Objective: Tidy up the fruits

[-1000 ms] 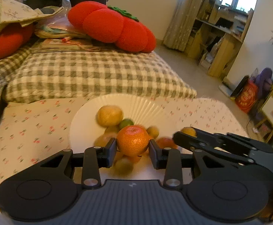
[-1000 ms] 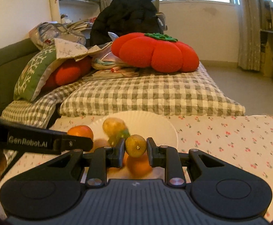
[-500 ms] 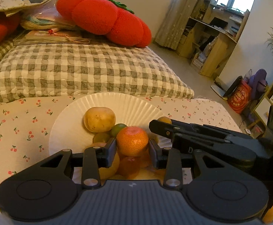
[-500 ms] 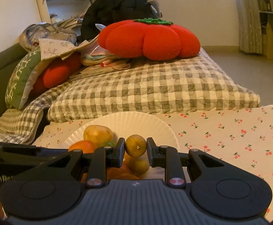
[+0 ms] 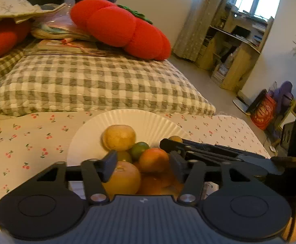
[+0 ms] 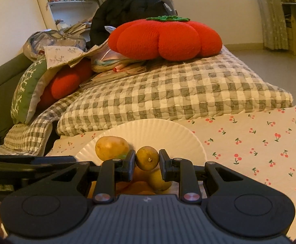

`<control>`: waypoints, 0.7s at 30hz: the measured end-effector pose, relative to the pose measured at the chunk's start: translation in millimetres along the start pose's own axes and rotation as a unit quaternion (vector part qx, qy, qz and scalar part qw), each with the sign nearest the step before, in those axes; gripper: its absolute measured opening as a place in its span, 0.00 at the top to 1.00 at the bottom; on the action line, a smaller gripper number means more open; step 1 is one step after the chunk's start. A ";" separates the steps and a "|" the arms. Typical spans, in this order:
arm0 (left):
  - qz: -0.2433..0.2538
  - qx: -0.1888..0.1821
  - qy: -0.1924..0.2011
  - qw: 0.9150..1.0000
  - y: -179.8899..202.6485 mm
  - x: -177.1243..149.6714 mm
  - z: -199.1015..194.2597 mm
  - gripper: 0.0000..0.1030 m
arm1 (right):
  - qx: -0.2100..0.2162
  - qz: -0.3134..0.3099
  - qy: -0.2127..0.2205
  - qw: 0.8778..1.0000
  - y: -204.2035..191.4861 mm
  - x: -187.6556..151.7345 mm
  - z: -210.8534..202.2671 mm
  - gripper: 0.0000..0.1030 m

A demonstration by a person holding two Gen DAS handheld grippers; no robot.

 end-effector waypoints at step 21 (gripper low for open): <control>0.024 0.121 0.014 0.992 -27.9 -12.1 -93.9 0.03 | -0.024 0.044 0.031 0.998 -32.7 -21.9 -103.3 0.64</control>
Point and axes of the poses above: each gripper's, at about its wrist camera, not at the fingertips, and z roughly the way its jaws point, y to its right, x to its top, the point moved 10 cm from there along z, roughly the way its jaws point, and after that the axes turned 3 degrees about y, right-handed, at the moved point
